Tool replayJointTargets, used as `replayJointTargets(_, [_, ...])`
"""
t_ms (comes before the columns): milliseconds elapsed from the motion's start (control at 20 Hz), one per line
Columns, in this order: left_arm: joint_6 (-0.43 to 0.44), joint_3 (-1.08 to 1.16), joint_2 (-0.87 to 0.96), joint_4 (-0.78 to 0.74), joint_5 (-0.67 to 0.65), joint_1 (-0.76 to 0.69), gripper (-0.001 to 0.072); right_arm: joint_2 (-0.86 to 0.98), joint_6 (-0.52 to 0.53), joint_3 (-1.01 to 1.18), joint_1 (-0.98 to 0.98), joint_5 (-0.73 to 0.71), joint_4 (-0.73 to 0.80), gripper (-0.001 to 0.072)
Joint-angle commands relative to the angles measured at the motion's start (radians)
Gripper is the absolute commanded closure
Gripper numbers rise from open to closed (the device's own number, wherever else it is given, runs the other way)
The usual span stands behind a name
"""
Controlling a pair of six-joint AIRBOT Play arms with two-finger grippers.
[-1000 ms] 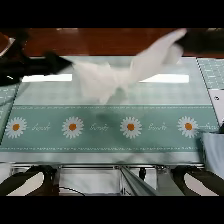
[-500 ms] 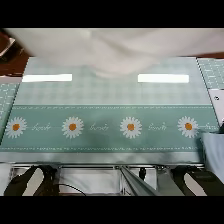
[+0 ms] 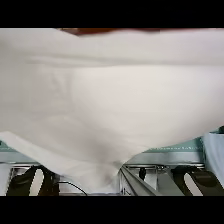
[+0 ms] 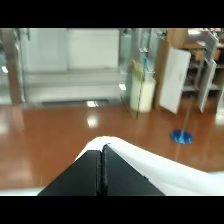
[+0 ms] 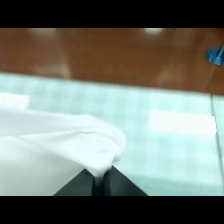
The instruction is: Fold the shirts.
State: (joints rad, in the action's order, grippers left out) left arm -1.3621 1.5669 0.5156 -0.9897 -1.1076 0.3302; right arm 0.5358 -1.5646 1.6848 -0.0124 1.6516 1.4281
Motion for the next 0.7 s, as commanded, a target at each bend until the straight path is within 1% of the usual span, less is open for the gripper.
replayJointTargets(0, [-0.042, -0.163, 0.018, -0.038, 0.002, -0.058, 0.069, -0.082, -0.048, -0.327, 0.001, 0.029, -0.034, 0.0675])
replayJointTargets(50, [-0.034, -0.237, 0.043, -0.002, 0.003, -0.066, 0.069, -0.089, -0.048, -0.431, 0.001, 0.004, -0.06, 0.0676])
replayJointTargets(150, [0.006, -0.388, 0.115, 0.068, 0.008, -0.106, 0.069, -0.084, -0.048, -0.645, 0.002, -0.096, -0.102, 0.0676])
replayJointTargets(250, [0.032, -0.51, 0.216, 0.082, 0.055, -0.187, 0.069, -0.055, -0.047, -0.833, 0.002, -0.249, -0.114, 0.0677])
replayJointTargets(350, [0.045, -0.583, 0.341, 0.081, 0.159, -0.279, 0.069, 0.031, -0.047, -0.957, 0.002, -0.436, -0.109, 0.0677])
replayJointTargets(400, [0.045, -0.586, 0.417, 0.08, 0.215, -0.321, 0.069, 0.1, -0.047, -0.982, -0.004, -0.525, -0.106, 0.0677])
replayJointTargets(550, [0.04, -0.562, 0.612, 0.087, 0.41, -0.41, 0.069, 0.348, -0.042, -0.959, -0.066, -0.78, -0.137, 0.0676])
replayJointTargets(600, [0.04, -0.546, 0.668, 0.087, 0.456, -0.432, 0.069, 0.424, -0.035, -0.934, -0.087, -0.842, -0.161, 0.0676])
replayJointTargets(650, [0.04, -0.529, 0.713, 0.088, 0.478, -0.448, 0.069, 0.505, -0.02, -0.893, -0.107, -0.871, -0.19, 0.0676])
